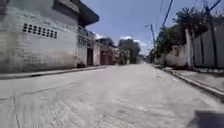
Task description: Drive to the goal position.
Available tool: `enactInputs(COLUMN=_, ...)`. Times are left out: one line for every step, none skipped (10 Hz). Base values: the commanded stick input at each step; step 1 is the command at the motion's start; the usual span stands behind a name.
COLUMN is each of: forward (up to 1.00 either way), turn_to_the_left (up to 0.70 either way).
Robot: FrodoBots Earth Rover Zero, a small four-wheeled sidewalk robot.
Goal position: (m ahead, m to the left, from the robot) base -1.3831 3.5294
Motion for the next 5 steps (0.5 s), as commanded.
enactInputs(forward=1.0, turn_to_the_left=0.43)
enactInputs(forward=1.0, turn_to_the_left=0.43)
enactInputs(forward=1.0, turn_to_the_left=0.43)
enactInputs(forward=1.0, turn_to_the_left=0.43)
enactInputs(forward=1.0, turn_to_the_left=0.43)
